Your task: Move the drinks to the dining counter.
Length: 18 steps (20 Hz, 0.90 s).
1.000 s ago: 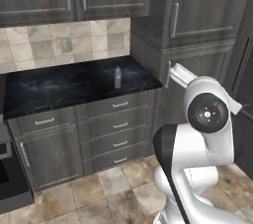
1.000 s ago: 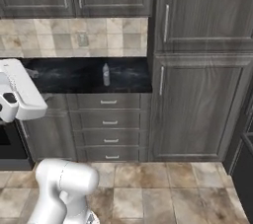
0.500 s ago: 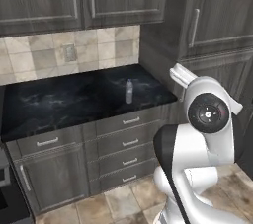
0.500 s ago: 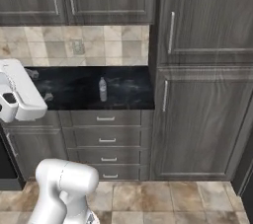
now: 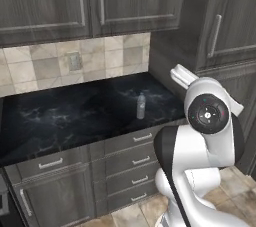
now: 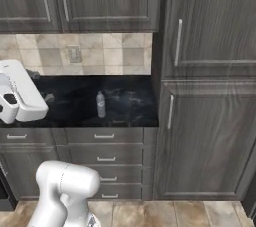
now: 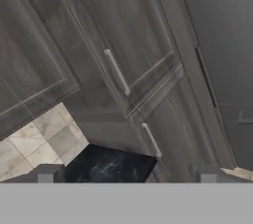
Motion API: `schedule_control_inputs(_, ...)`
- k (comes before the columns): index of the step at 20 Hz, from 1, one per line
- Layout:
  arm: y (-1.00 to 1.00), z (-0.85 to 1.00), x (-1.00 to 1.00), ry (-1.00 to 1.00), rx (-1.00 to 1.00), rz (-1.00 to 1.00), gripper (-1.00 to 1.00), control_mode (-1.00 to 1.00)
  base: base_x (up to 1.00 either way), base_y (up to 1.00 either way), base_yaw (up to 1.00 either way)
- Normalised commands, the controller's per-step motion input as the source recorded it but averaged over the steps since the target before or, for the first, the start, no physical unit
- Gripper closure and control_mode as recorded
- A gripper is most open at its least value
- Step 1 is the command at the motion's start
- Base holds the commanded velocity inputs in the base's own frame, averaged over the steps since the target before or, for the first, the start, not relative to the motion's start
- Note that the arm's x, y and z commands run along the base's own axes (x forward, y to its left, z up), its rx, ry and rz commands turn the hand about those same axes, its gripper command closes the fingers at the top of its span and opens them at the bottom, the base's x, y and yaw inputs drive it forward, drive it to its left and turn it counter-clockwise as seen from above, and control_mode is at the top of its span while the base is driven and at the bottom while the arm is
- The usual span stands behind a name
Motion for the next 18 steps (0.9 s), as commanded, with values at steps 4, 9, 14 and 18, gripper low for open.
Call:
schedule_control_inputs(4, 0.0, 0.0, 0.0, 0.0, 0.0, 0.0, -1.0, 1.0, 0.01, -0.14, 0.02)
schedule_control_inputs(9, 0.0, 0.0, 0.0, 0.0, 0.0, 0.0, -1.0, 1.0, 0.0, -0.26, 0.06)
schedule_control_inputs(14, 0.0, 0.0, 0.0, 0.0, 0.0, 0.0, -1.0, 1.0, 0.35, -0.2, 0.02)
schedule_control_inputs(18, 0.0, 0.0, 0.0, 0.0, 0.0, 0.0, -1.0, 1.0, 0.39, -0.16, 0.01)
